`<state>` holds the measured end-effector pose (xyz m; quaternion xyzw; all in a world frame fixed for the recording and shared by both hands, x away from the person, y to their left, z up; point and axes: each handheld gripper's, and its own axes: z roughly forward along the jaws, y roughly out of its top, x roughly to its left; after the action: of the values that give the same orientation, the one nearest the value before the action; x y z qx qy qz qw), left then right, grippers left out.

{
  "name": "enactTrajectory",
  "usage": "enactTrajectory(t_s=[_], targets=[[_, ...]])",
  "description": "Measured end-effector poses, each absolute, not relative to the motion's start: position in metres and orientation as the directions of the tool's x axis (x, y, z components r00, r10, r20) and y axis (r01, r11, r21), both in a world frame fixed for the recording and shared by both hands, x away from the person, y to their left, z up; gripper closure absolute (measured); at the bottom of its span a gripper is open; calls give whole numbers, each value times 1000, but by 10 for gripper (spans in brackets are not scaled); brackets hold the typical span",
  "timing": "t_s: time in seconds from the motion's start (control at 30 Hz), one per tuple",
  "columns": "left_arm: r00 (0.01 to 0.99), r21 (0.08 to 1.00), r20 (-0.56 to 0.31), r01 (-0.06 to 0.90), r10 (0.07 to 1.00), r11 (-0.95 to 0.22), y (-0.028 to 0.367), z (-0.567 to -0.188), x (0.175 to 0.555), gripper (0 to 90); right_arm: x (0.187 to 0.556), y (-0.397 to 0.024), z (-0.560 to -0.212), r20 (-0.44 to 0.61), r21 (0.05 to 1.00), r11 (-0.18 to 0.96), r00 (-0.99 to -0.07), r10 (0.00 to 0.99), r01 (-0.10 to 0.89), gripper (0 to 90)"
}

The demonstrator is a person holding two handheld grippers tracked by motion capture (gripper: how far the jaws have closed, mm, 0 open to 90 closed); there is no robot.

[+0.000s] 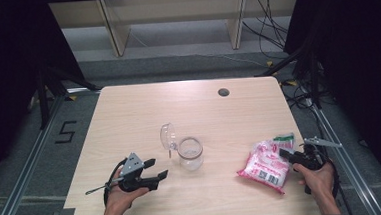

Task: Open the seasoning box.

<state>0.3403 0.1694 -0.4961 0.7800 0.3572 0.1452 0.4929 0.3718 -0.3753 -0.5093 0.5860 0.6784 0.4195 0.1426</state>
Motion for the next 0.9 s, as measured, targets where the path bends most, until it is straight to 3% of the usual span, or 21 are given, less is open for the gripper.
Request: enactTrajectory(t_s=[0.17, 0.5, 0.53, 0.57, 0.63, 0.9], targets=[[697, 871, -146, 427, 702, -244, 168, -497, 341, 339, 373, -375, -509, 296, 758, -37, -293, 909, 651, 891], [701, 874, -150, 424, 698, -238, 169, -495, 341, 340, 371, -372, -502, 286, 782, -27, -319, 903, 623, 900], [704, 874, -151, 423, 693, -239, 169, -495, 341, 340, 373, -374, -502, 269, 801, -1, -357, 895, 599, 900], [718, 874, -130, 409, 684, -262, 170, -494, 342, 340, 370, -369, -500, 300, 783, -49, -307, 903, 621, 900], [713, 874, -147, 418, 685, -248, 168, -490, 340, 339, 370, -370, -498, 264, 818, -17, -349, 899, 575, 900], [723, 888, -133, 391, 678, -243, 165, -481, 335, 338, 354, -355, -478, 281, 860, -51, -387, 878, 508, 900]])
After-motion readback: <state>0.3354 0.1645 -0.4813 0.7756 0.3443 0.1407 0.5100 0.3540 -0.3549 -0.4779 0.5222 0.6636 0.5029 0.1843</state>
